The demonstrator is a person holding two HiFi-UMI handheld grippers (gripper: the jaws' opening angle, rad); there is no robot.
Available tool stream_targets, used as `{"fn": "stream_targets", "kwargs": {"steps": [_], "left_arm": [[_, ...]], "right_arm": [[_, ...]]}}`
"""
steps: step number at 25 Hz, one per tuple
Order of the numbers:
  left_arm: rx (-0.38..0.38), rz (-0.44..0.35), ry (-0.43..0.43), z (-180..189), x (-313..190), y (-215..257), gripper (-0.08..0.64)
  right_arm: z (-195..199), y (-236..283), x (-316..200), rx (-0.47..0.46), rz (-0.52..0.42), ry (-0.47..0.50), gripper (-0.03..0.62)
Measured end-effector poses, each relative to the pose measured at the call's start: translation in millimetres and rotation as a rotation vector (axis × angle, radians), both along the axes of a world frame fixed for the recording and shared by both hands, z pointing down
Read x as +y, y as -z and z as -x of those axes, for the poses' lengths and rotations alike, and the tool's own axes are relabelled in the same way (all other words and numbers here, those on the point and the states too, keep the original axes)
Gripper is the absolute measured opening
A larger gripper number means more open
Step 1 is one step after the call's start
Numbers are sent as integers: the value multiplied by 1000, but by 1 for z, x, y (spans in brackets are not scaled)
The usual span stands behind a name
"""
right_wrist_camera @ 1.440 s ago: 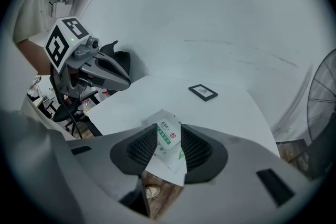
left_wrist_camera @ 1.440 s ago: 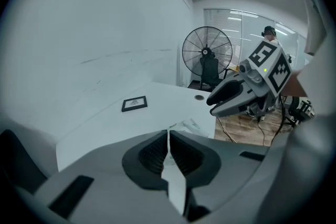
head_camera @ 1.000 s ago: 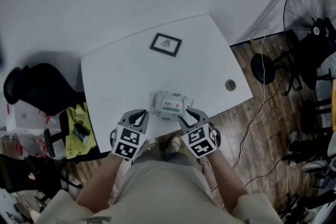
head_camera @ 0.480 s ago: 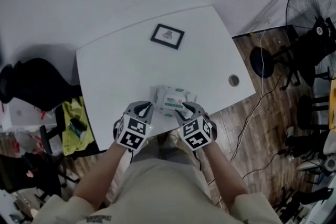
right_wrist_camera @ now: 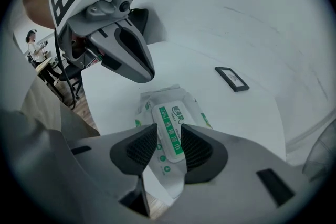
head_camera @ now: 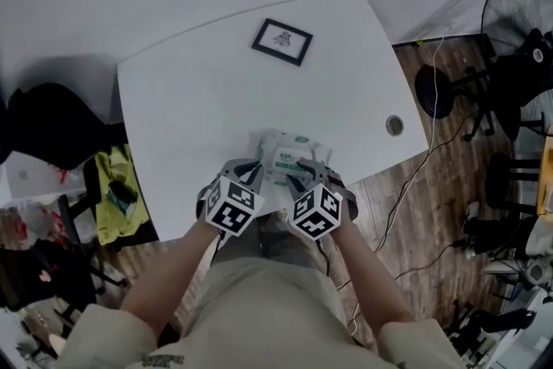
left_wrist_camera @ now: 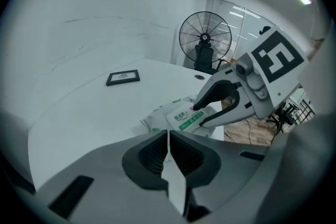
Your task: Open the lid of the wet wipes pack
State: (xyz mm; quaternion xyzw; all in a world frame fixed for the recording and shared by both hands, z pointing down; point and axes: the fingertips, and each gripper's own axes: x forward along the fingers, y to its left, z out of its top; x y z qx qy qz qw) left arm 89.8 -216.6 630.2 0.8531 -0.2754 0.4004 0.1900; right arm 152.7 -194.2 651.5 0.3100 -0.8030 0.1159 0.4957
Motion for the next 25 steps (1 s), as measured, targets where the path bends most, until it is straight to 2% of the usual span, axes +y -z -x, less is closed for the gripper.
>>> {"fn": "stream_targets", "kwargs": {"steps": [6, 12, 17, 21, 25], "left_arm": [[-21, 53, -16, -1, 6, -24, 31], [-57, 71, 22, -3, 6, -47, 31], [-55, 108, 39, -1, 4, -51, 32], [-67, 123, 40, 0, 5, -51, 32], [-65, 111, 40, 0, 6, -53, 32]], "right_arm": [[6, -13, 4, 98, -14, 121, 158], [6, -16, 3, 152, -32, 168, 156], [8, -15, 3, 172, -21, 219, 130], [11, -1, 6, 148, -27, 225, 68], [6, 24, -9, 76, -65, 158, 50]]}}
